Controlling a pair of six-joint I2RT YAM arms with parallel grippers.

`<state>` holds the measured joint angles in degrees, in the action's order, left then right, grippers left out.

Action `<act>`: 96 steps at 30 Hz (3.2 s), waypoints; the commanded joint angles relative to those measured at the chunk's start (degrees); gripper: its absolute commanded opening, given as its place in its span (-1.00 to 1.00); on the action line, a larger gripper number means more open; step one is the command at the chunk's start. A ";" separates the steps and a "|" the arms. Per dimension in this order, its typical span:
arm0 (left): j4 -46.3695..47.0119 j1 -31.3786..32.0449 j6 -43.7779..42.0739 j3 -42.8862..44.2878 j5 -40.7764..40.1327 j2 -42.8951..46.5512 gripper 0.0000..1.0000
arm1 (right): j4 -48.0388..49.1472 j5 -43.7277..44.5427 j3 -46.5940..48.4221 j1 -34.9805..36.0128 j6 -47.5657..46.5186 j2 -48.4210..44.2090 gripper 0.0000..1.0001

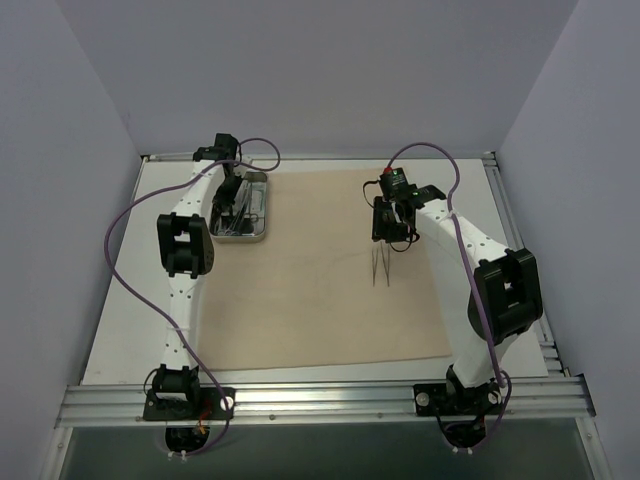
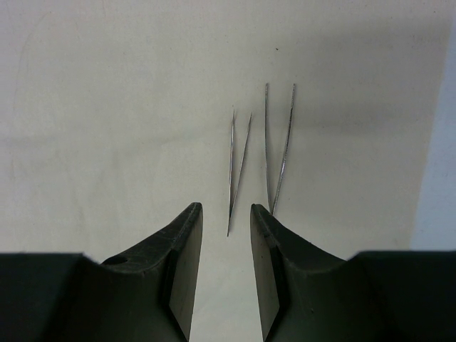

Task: Open and lay out the surgical kit
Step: Pick up the medical item from the container, then place the medical item in the surgical kit.

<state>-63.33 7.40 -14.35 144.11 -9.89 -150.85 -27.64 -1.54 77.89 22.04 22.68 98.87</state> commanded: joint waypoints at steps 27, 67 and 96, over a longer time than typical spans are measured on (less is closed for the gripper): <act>1.54 -0.19 6.96 3.54 1.18 10.74 -0.95 | -1.72 0.57 2.36 -0.25 0.09 -2.45 -0.40; 7.52 14.57 32.19 -17.46 17.27 43.61 -0.95 | 31.43 -4.62 21.26 20.14 15.46 7.13 -0.14; 9.36 15.63 30.79 -24.14 19.64 46.78 -0.95 | 33.79 -2.41 16.34 19.71 16.52 5.55 -1.00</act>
<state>-55.83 22.90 17.34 120.18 8.21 -107.22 3.68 -4.93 95.11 42.37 39.22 108.18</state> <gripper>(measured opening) 0.032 0.046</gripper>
